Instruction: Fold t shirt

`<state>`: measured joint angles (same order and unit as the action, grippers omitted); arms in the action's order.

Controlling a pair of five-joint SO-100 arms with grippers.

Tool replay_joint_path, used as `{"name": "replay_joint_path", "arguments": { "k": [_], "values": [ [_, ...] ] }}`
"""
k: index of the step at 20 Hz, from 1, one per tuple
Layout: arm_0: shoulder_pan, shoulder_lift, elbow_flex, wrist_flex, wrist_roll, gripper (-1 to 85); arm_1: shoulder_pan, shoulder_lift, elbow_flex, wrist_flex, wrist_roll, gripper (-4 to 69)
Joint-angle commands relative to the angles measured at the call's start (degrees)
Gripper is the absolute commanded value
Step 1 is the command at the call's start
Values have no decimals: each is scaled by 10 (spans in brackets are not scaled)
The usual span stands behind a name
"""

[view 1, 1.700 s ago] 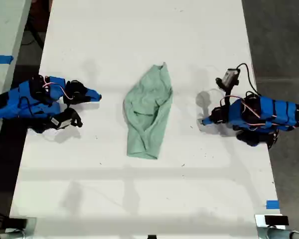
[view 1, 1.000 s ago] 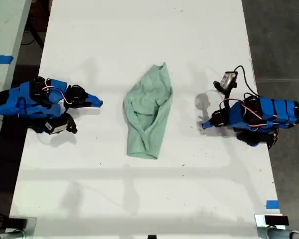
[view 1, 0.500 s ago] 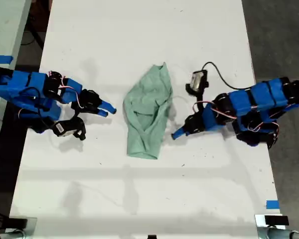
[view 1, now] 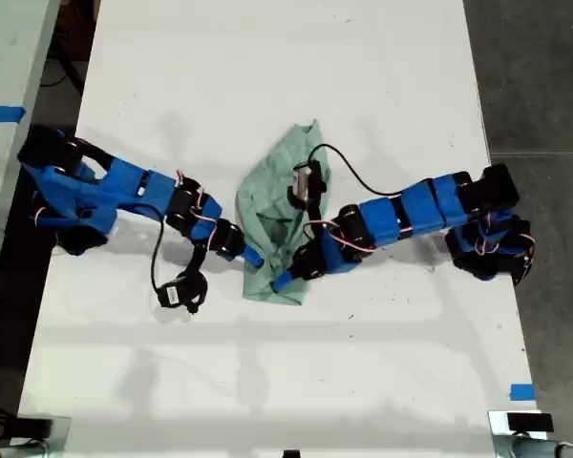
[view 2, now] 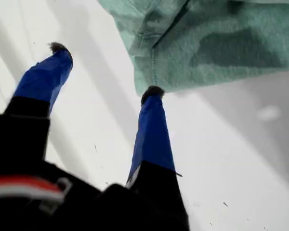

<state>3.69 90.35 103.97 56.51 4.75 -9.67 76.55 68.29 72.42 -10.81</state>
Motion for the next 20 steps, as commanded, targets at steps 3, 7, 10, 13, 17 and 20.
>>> {"name": "replay_joint_path", "arguments": {
  "k": [3, 7, 10, 13, 17, 20],
  "values": [
    [13, -103, -155, 27, 21, 252, -10, 13, -42, 18, -7, 293],
    [22, -170, -206, 30, 30, 79, -11, 12, -37, 27, 1, 284],
    [25, -181, -231, 47, 25, -3, -11, 9, -37, 29, 10, 273],
    [26, -184, -255, 62, 25, -3, -11, -36, -37, 5, 25, 266],
    [28, -199, -274, 63, 26, -3, -5, -122, -63, -32, 27, 265],
    [29, -203, -283, 69, 28, -3, 3, -170, -84, -54, 19, 220]
  ]
}}
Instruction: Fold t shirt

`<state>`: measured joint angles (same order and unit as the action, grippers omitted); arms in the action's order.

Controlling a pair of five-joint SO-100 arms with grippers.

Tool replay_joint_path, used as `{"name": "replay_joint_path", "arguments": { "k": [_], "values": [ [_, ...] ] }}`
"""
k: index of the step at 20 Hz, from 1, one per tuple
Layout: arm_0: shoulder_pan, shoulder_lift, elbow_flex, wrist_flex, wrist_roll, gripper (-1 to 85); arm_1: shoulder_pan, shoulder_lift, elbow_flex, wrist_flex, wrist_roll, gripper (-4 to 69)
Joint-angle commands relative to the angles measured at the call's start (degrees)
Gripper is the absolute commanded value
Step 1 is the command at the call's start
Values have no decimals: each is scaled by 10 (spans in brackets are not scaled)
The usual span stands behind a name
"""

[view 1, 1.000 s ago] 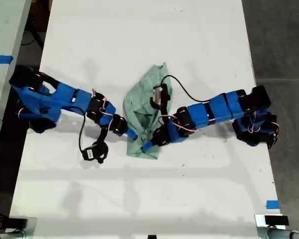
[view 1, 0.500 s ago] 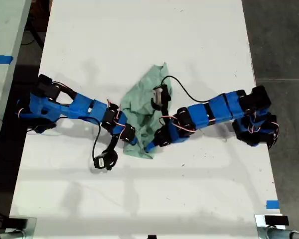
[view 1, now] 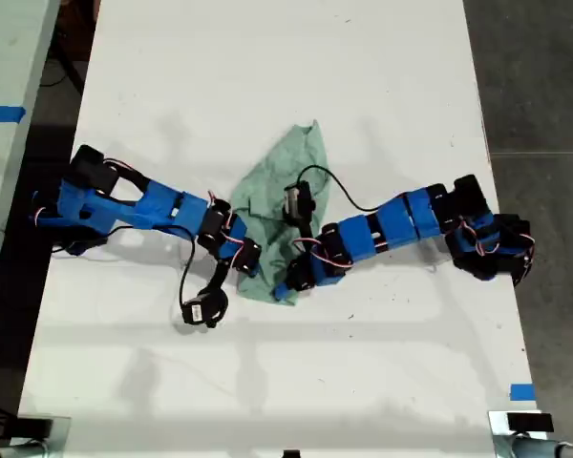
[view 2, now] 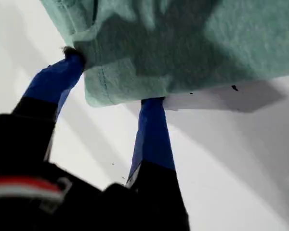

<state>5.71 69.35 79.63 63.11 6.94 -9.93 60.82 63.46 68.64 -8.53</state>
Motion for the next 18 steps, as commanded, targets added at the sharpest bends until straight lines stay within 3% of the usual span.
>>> {"name": "replay_joint_path", "arguments": {
  "k": [1, 2, 5, 8, 11, 18],
  "values": [
    [9, 7, -40, 4, 6, -3, 6, -25, -45, -16, -3, 63],
    [9, 7, -40, 5, 6, -3, 5, -34, -55, -12, -4, 12],
    [14, 6, -56, 16, 9, -3, -4, -32, -94, 19, -9, 12],
    [33, 4, -142, 73, 17, -3, -15, -21, -186, 92, -28, 12],
    [28, 37, -215, 116, 38, -3, -3, 53, -189, 115, -63, 12],
    [-127, 138, -211, 186, 133, -3, 132, 194, -166, 212, -156, 12]
  ]
}}
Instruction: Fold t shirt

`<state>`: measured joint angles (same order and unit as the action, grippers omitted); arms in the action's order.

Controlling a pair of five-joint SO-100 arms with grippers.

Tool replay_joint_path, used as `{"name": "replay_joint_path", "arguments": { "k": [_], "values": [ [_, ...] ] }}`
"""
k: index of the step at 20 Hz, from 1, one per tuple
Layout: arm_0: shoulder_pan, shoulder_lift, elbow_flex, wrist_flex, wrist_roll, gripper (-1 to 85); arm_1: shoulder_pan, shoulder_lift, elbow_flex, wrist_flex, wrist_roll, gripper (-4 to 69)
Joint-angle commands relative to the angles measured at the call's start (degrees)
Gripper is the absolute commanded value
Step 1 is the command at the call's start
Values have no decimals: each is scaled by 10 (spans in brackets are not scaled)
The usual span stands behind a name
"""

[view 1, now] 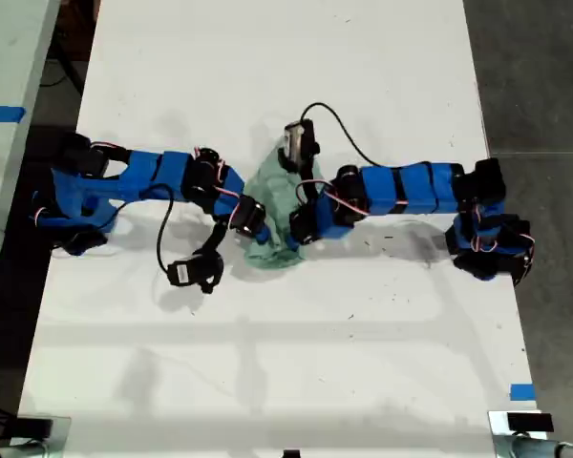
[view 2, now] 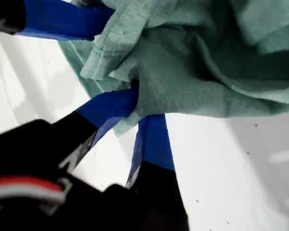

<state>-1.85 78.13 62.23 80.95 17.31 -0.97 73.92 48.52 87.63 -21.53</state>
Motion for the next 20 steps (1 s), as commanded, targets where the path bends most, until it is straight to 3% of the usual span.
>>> {"name": "replay_joint_path", "arguments": {
  "k": [1, 4, 9, 10, 11, 12, 14, 15, 17, 20],
  "values": [
    [-79, 54, -37, 8, 53, -3, 65, 71, -16, 28, -45, 12],
    [-161, 48, -36, 4, 113, -3, 139, 80, -10, 35, -89, 12],
    [-267, -33, -36, -31, 151, -3, 239, 81, 40, -19, -135, 12],
    [-286, -51, -36, -38, 155, 20, 258, 80, 62, -34, -142, 12],
    [-299, -67, -37, -47, 165, 137, 279, 75, 77, -41, -140, 13],
    [-308, -79, -40, -55, 181, 206, 296, 68, 91, -49, -142, 76],
    [-324, -85, -41, -52, 193, 252, 321, 68, 111, -52, -149, 295],
    [-331, -75, -41, -45, 202, 252, 325, 76, 109, -50, -156, 336],
    [-339, -33, -41, -27, 207, 253, 331, 98, 95, -40, -168, 378],
    [-358, 44, -41, -6, 208, 244, 354, 142, 96, -6, -171, 378]
  ]
}}
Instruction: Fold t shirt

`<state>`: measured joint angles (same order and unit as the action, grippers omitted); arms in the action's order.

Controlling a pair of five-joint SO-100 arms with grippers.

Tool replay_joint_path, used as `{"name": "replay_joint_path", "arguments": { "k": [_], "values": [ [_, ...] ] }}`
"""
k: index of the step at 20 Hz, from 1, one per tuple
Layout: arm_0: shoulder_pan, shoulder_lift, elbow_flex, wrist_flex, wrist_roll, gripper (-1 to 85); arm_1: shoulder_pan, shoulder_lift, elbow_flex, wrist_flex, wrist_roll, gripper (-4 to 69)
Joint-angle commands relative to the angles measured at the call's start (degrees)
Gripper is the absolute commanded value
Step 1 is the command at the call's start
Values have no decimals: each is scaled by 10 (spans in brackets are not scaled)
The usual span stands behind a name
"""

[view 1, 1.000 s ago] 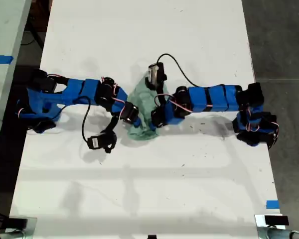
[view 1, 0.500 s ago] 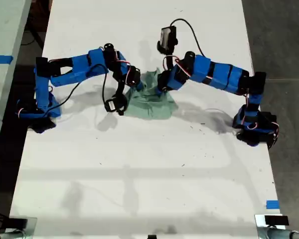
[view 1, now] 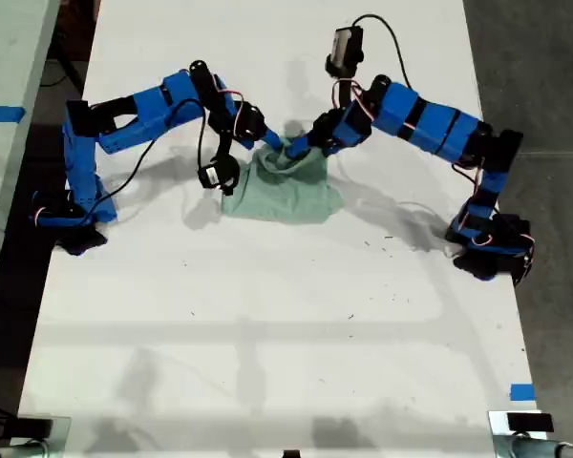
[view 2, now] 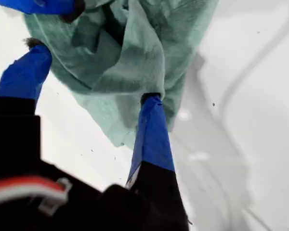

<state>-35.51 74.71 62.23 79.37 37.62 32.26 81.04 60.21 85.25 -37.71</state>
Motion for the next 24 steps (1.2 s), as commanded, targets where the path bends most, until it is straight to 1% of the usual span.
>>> {"name": "replay_joint_path", "arguments": {
  "k": [1, 5, 8, 10, 12, 14, 15, 16, 17, 18, 19, 20, 21, 22, 24],
  "values": [
    [-31, 98, -41, 14, 5, 242, 28, 83, -18, 27, -10, 378],
    [-66, 126, -52, 41, 11, 240, 59, 128, -15, 66, -15, 373],
    [-66, 177, -49, 72, 9, 229, 71, 190, 7, 111, -20, 365],
    [-48, 245, -45, 100, -4, 211, 45, 261, 43, 146, -7, 350],
    [-2, 360, 7, 112, -32, 189, -16, 396, 154, 148, 30, 312],
    [50, 504, 110, 108, -95, 49, -85, 568, 306, 141, 102, 238],
    [73, 575, 176, 99, -134, -2, -113, 655, 387, 137, 143, 204],
    [97, 646, 263, 69, -170, -2, -142, 729, 466, 136, 182, 173],
    [121, 718, 372, 17, -204, -2, -169, 792, 547, 133, 216, 115],
    [143, 774, 485, -37, -231, -2, -199, 845, 621, 127, 247, 37],
    [146, 815, 593, -73, -260, -2, -229, 892, 692, 119, 279, 22],
    [142, 845, 693, -111, -285, -2, -250, 945, 759, 109, 303, 22],
    [147, 871, 784, -163, -303, -2, -264, 1005, 823, 103, 320, 22],
    [156, 888, 853, -207, -323, -2, -280, 1068, 878, 91, 328, 22],
    [169, 904, 944, -254, -358, -2, -321, 1142, 925, 74, 323, 22]
  ]
}}
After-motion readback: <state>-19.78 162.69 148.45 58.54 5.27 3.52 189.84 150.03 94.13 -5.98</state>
